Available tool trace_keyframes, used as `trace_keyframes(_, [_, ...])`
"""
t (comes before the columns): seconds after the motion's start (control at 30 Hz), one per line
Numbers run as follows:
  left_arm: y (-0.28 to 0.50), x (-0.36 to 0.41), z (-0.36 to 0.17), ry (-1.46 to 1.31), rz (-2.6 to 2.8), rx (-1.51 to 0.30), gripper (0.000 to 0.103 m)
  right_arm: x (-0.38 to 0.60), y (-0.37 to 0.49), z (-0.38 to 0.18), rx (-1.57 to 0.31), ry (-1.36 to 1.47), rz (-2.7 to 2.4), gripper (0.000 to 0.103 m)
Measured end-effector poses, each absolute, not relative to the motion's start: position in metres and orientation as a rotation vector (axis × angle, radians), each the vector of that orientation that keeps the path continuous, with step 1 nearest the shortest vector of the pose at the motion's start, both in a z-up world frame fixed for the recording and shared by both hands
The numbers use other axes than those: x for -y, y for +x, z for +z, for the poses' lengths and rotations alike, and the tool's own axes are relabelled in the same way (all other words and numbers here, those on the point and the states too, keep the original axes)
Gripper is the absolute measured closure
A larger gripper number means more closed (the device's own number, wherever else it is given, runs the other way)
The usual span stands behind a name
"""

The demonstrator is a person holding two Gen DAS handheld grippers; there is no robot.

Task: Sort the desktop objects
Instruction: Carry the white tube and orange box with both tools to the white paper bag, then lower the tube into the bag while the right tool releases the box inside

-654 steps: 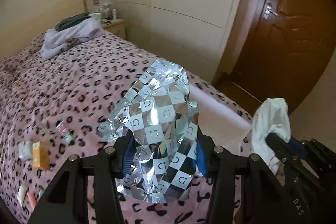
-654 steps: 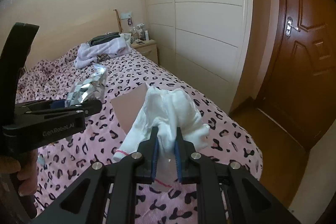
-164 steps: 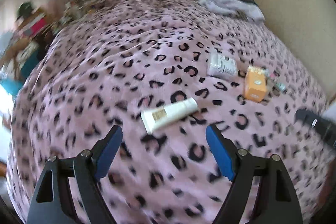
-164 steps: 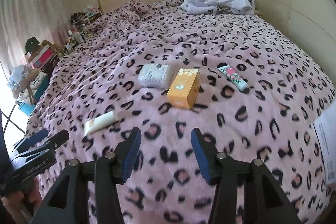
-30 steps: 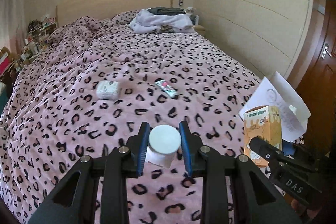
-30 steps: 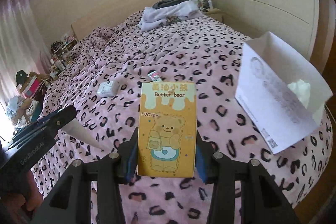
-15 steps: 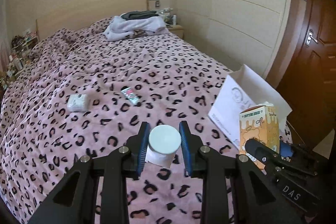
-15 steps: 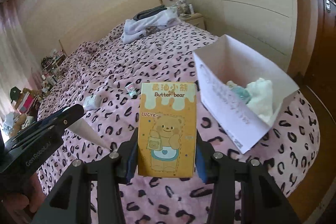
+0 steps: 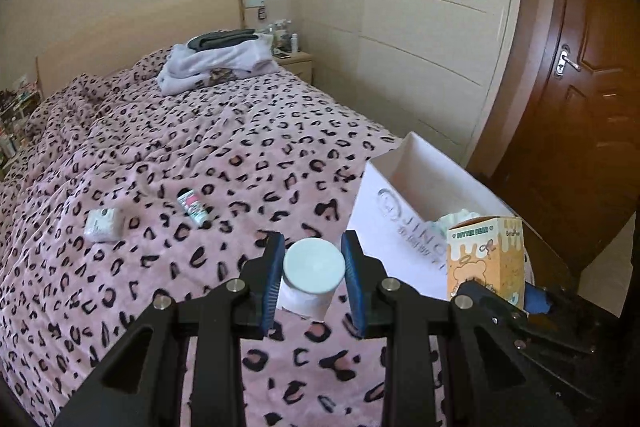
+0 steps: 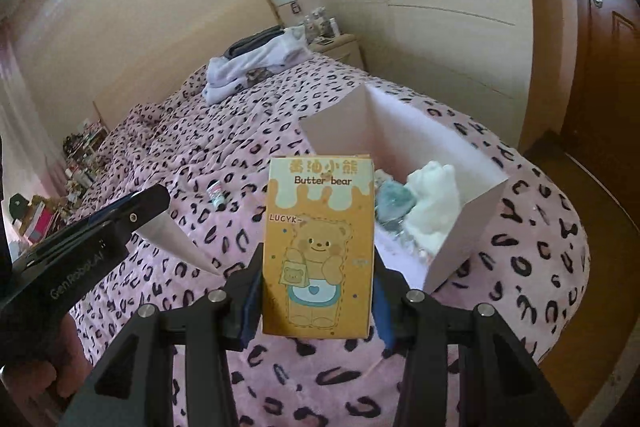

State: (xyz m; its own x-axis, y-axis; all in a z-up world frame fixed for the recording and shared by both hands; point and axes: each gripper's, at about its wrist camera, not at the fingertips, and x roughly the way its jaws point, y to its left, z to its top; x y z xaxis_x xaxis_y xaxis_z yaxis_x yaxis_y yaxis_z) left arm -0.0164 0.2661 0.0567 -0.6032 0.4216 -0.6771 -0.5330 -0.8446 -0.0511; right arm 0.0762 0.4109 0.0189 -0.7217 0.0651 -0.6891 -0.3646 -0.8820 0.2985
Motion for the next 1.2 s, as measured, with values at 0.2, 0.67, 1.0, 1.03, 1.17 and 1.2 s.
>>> trace_keyframes(0.2, [-0.024, -0.293, 0.076, -0.912, 2.372, -0.194, 0.074, -0.431, 0.073, 0.031, -0.619, -0.982, 2.631, 0.057])
trace_keyframes(0.67, [-0.039, -0.365, 0.106, -0.822, 2.261, -0.196, 0.074, -0.460, 0.060, 0.044, -0.612, -0.933, 2.603, 0.057])
trace_keyframes(1.0, [-0.059, -0.406, 0.090, -0.820, 2.184, -0.229, 0.073, -0.480, 0.045, 0.034, -0.601, -0.945, 2.544, 0.057])
trace_keyframes(1.03, [-0.062, -0.408, 0.087, -0.820, 2.180, -0.233, 0.074, -0.481, 0.042, 0.032, -0.603, -0.949, 2.536, 0.057])
trace_keyframes(1.17, [-0.074, -0.414, 0.075, -0.827, 2.146, -0.229, 0.074, -0.486, 0.032, 0.021, -0.613, -0.974, 2.507, 0.057])
trace_keyframes(1.2, [-0.077, -0.414, 0.073, -0.832, 2.135, -0.224, 0.074, -0.487, 0.030, 0.018, -0.615, -0.980, 2.499, 0.057])
